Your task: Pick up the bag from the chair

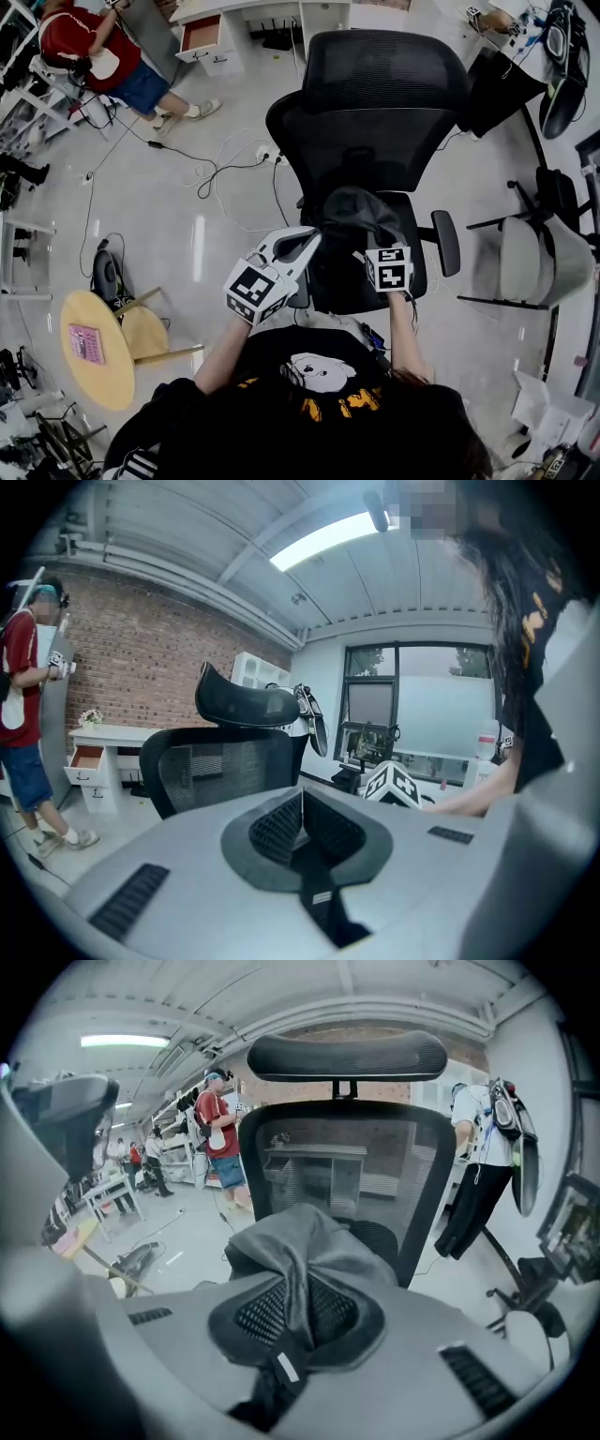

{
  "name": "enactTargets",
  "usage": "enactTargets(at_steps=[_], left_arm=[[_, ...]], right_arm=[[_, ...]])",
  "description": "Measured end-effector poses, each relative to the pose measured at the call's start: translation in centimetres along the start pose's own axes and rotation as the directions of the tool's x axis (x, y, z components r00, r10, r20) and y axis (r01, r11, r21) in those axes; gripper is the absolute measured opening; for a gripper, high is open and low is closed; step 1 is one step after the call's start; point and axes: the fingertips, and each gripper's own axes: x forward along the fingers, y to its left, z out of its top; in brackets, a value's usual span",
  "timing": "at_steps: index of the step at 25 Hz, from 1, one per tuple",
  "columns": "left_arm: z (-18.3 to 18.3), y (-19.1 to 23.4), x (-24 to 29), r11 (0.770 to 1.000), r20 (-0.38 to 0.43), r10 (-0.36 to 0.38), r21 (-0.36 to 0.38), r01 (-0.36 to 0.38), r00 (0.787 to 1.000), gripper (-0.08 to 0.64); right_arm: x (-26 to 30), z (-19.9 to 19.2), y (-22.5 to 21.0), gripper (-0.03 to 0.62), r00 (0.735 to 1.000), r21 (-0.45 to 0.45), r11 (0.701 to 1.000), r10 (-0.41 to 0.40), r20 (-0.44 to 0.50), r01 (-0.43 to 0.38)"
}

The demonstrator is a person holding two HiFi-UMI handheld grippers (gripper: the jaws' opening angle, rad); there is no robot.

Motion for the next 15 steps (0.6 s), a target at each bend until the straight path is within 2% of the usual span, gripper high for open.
enactTargets(at_steps=[5,15], left_arm=[[-0.1,0.2,-1.7,1.0,0.005,0.009,0.003,-0.009,1.0,0.009],[0.1,0.0,-5.3,1.0,0.031,-0.013,0.018,0.012,0.999,0.009]], right_arm=[[-3.2,0.6,1.4,0.026,0.999,0.024,1.0,-0.005,0.041,0.004],[-10.9,4.7,3.7,0.026,0.979,0.047,0.995,-0.093,0.181,0.086]])
